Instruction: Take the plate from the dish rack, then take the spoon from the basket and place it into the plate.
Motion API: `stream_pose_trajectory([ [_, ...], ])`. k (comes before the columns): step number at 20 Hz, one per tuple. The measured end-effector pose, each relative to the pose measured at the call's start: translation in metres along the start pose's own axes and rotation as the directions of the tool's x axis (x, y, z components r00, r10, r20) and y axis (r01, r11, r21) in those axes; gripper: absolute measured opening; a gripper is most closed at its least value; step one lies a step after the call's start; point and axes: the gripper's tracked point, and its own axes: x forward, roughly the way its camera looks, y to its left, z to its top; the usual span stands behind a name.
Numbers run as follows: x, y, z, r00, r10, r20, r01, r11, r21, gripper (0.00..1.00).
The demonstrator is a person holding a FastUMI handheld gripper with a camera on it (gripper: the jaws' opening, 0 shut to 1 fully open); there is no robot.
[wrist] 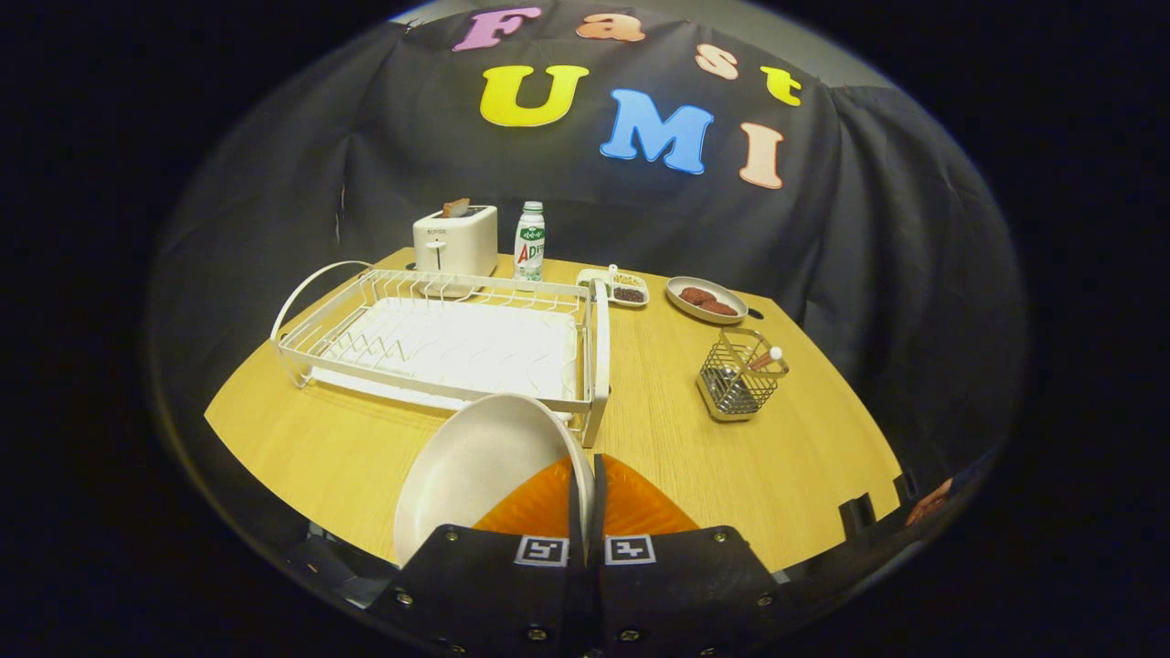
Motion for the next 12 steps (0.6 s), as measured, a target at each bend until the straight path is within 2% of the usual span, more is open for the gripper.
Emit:
stream_pose_trajectory([
  [3,0.015,-0.012,-0.017,0.999,0.001,-0.037,0.001,0.999,0.051,0.01],
  [12,0.048,-0.03,-0.047,0.993,-0.021,-0.112,0.026,0.999,0.047,0.01],
])
